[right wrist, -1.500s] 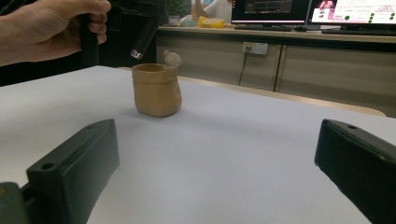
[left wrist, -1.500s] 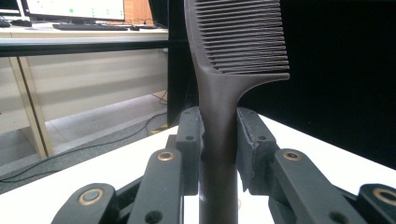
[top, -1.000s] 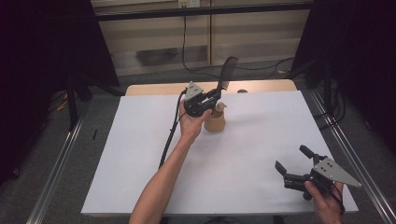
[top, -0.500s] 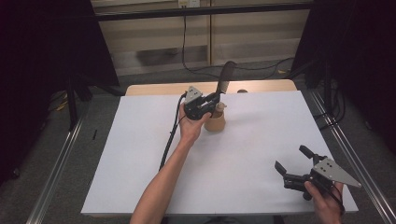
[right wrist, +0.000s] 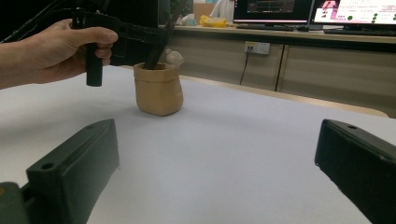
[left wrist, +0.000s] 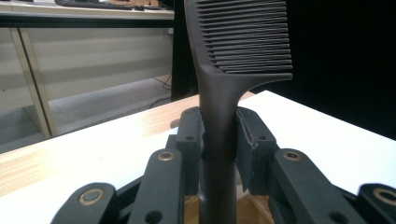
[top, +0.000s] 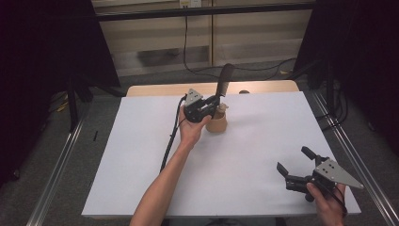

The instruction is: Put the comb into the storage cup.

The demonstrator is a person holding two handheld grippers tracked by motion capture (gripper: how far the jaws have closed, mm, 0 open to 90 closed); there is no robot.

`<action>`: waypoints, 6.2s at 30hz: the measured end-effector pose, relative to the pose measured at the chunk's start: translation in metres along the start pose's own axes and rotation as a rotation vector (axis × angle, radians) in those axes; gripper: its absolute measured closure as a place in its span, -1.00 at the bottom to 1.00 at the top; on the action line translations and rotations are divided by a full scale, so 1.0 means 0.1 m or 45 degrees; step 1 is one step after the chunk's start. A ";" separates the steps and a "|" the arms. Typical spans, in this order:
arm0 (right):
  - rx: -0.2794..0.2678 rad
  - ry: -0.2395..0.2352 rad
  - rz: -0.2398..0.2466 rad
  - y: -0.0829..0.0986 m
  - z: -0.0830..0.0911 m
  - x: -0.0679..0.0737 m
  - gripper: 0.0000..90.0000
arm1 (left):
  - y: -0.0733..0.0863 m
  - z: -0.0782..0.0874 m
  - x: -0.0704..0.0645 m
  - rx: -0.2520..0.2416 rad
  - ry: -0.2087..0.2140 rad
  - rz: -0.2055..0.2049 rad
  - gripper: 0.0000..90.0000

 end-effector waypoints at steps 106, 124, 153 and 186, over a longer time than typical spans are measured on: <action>0.016 0.012 0.013 0.02 -0.03 -0.03 -1.00 | -0.06 0.36 0.14 0.003 -0.095 0.012 -0.96; 0.023 0.035 0.010 0.02 -0.01 -0.04 -1.00 | -0.07 0.57 0.27 -0.068 -0.137 0.006 -0.96; 0.023 0.035 0.008 0.02 -0.01 -0.03 -1.00 | -0.05 1.03 0.37 -0.122 -0.137 0.005 -0.93; 0.019 0.057 0.000 0.02 -0.01 -0.04 -1.00 | 0.12 1.49 0.47 -0.100 -0.190 -0.014 -0.95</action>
Point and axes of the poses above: each handheld gripper's, and its own axes: z roughly backward along the jaws, y roughly out of its underside, x roughly to its left, the point moved 8 cm from there along -z, roughly forward along the jaws, and after that the axes turned 15 degrees about -y, right-handed, at the moved point
